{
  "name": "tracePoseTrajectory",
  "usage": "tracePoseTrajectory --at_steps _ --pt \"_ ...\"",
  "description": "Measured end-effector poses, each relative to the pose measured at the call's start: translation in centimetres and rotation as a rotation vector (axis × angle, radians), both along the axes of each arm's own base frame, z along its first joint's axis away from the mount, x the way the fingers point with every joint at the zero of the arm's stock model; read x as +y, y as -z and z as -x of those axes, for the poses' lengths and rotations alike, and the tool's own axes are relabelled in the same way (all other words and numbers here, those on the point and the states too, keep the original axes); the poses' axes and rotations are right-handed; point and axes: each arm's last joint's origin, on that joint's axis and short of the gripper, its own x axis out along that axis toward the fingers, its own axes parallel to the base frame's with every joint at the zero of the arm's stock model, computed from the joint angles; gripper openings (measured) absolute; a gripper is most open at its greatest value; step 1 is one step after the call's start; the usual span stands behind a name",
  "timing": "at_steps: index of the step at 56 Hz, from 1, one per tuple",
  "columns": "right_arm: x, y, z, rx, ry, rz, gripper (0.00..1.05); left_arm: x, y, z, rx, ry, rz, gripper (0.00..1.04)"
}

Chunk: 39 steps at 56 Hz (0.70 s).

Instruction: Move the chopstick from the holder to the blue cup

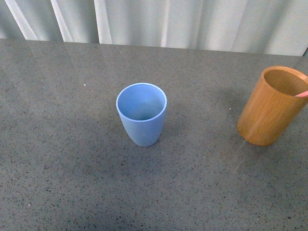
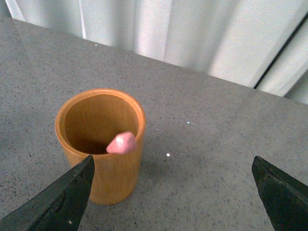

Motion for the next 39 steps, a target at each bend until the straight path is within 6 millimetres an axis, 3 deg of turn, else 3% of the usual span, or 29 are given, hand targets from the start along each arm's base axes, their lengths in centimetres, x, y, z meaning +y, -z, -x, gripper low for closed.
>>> tracePoseTrajectory --at_steps 3,7,33,39 --pt "0.4 0.2 -0.6 0.002 -0.029 0.000 0.94 0.0 0.0 0.0 0.000 0.000 0.000 0.04" --pt "0.8 0.4 -1.1 -0.002 -0.049 0.000 0.84 0.0 0.0 0.0 0.000 0.000 0.000 0.04" --pt "1.8 -0.3 -2.0 -0.020 -0.125 -0.044 0.08 0.0 0.0 0.0 0.000 0.000 0.000 0.04" --pt "1.7 -0.9 -1.9 -0.019 -0.132 -0.064 0.02 0.0 0.0 0.0 0.000 0.000 0.000 0.04"
